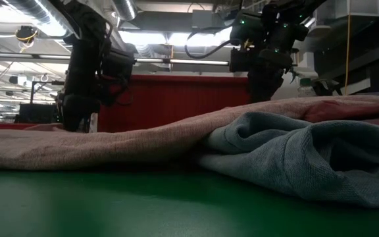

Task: Fold Laundry from Bin
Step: Fold the pink shirt from the red laundry basket

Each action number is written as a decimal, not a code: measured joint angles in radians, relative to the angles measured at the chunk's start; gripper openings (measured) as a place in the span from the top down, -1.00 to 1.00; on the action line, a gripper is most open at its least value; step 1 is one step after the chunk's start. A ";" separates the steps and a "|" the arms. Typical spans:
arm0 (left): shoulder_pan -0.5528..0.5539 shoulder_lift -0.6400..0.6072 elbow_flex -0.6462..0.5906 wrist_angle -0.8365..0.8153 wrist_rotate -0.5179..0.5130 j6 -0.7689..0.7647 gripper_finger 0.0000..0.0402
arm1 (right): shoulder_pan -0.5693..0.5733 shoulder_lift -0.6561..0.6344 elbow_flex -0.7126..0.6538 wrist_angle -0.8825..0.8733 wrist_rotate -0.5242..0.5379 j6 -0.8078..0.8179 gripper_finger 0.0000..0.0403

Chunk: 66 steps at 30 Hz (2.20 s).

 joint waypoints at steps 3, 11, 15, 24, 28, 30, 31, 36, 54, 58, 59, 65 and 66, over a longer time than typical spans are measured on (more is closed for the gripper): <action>-0.005 0.000 -0.001 0.000 0.004 0.002 0.21 | 0.000 0.000 0.000 0.000 0.000 0.000 0.99; -0.038 -0.003 0.050 -0.119 -0.001 -0.005 0.95 | 0.000 -0.002 0.000 -0.002 0.000 -0.001 0.99; -0.068 -0.003 0.124 -0.227 -0.019 -0.026 0.98 | 0.000 -0.033 0.000 -0.014 0.001 -0.004 0.99; -0.229 -0.003 0.280 -0.359 -0.022 -0.122 0.99 | 0.033 -0.142 0.000 -0.049 0.048 -0.019 1.00; -0.339 -0.004 0.325 -0.421 -0.021 -0.197 1.00 | 0.102 -0.161 0.000 -0.101 0.078 -0.022 1.00; -0.403 -0.004 0.340 -0.443 -0.016 -0.238 1.00 | 0.147 -0.162 0.000 -0.128 0.107 -0.022 1.00; -0.435 -0.004 0.348 -0.455 -0.014 -0.258 1.00 | 0.171 -0.162 0.000 -0.136 0.129 -0.023 1.00; -0.595 -0.004 0.357 -0.480 0.046 -0.358 1.00 | 0.277 -0.162 0.000 -0.181 0.250 0.032 1.00; -0.983 0.004 0.299 -0.190 0.037 -0.685 1.00 | 0.586 -0.162 0.000 -0.373 0.425 0.316 1.00; -1.008 0.004 0.253 -0.126 0.057 -0.731 1.00 | 0.630 -0.154 0.000 -0.404 0.415 0.345 1.00; -1.015 0.004 0.248 -0.126 0.066 -0.734 1.00 | 0.641 -0.154 0.000 -0.416 0.415 0.349 1.00; -1.053 0.003 0.240 -0.111 0.093 -0.734 1.00 | 0.683 -0.154 0.000 -0.462 0.452 0.380 1.00; -1.059 0.004 0.240 -0.105 0.093 -0.734 1.00 | 0.682 -0.154 0.000 -0.466 0.451 0.393 1.00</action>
